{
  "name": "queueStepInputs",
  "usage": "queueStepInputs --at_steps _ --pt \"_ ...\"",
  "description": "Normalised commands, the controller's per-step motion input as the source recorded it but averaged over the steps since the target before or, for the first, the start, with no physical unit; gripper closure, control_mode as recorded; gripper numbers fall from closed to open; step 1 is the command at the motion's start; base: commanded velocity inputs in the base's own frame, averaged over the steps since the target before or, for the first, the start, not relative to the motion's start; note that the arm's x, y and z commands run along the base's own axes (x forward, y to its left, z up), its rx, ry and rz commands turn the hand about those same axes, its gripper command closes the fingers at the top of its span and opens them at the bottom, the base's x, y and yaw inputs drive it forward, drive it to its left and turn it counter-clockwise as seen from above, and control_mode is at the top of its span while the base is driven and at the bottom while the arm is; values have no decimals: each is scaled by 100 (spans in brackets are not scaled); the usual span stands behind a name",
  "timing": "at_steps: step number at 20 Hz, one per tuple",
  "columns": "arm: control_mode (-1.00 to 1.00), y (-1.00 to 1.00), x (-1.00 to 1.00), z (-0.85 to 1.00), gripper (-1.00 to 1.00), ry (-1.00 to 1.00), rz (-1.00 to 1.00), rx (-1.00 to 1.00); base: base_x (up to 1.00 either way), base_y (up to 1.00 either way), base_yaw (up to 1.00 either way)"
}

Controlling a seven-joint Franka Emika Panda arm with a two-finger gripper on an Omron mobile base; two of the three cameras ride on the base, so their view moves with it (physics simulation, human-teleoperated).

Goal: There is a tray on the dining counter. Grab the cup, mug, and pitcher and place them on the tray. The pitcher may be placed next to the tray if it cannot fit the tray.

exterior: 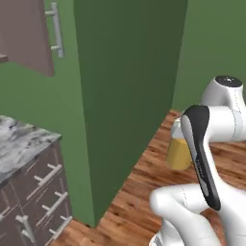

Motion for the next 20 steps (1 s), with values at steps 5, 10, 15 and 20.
queueStepInputs --at_steps 5,10,15,20 --pt "100 0 0 0 100 0 0 0 1 6 -99" --pt "100 0 0 0 100 0 0 0 55 50 -81" --pt "100 0 0 0 100 0 0 0 100 93 -43" --pt "100 0 0 0 100 0 0 0 100 76 -31"
